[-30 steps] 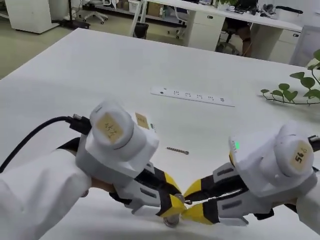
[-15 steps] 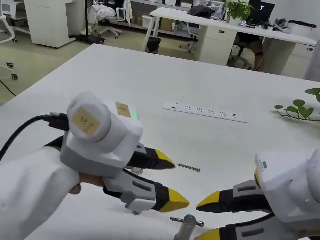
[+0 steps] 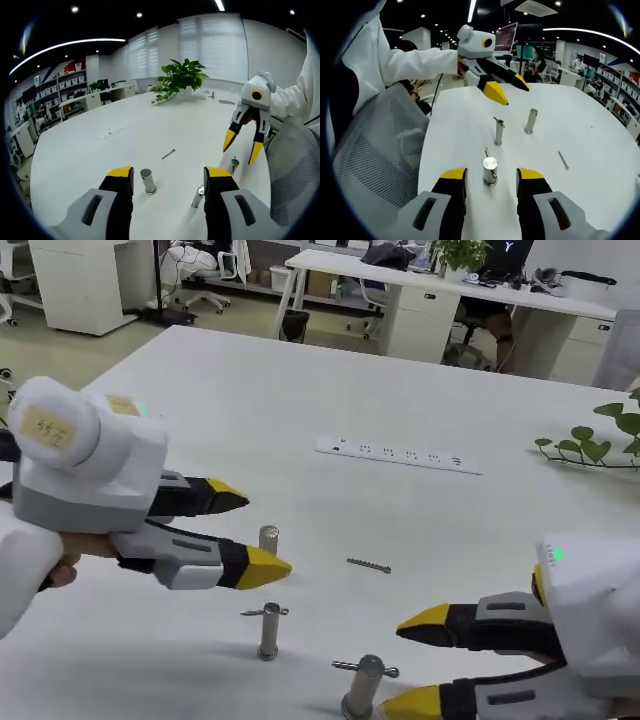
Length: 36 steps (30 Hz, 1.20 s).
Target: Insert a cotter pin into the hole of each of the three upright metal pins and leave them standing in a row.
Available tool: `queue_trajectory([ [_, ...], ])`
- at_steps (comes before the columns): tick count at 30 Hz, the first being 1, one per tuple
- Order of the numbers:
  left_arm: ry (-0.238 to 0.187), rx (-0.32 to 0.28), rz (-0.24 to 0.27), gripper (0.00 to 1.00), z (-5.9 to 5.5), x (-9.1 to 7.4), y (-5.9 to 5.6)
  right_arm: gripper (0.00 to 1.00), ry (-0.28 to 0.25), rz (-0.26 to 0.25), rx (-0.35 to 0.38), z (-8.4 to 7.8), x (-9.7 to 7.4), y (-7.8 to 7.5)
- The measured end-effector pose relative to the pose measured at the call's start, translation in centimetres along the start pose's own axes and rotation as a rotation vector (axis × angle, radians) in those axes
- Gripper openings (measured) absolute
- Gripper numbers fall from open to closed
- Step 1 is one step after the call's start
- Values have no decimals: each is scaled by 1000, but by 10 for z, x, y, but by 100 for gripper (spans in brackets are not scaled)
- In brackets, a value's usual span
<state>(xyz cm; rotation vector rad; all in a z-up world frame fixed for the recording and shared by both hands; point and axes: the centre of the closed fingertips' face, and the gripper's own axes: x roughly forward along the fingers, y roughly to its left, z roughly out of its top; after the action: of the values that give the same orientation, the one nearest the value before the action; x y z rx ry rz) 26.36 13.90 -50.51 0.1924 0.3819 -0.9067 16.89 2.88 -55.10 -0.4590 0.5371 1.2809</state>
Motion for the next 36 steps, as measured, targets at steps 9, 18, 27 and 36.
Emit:
queue_trajectory([
  [9, -45, 0, -26, 74, -4, -11, -4, 35, 2, 35, -4, 3, 19, 1],
  [18, -45, -6, -101, 99, -8, -14, -23, 31, 15, 62, -14, 0, 25, -1],
  [27, 7, -17, -133, 99, -24, -14, -31, 16, 35, 93, -2, -6, 28, 0],
  [36, -3, -34, -135, 99, -24, -17, -32, 10, 24, 105, 3, -7, 32, 2],
])
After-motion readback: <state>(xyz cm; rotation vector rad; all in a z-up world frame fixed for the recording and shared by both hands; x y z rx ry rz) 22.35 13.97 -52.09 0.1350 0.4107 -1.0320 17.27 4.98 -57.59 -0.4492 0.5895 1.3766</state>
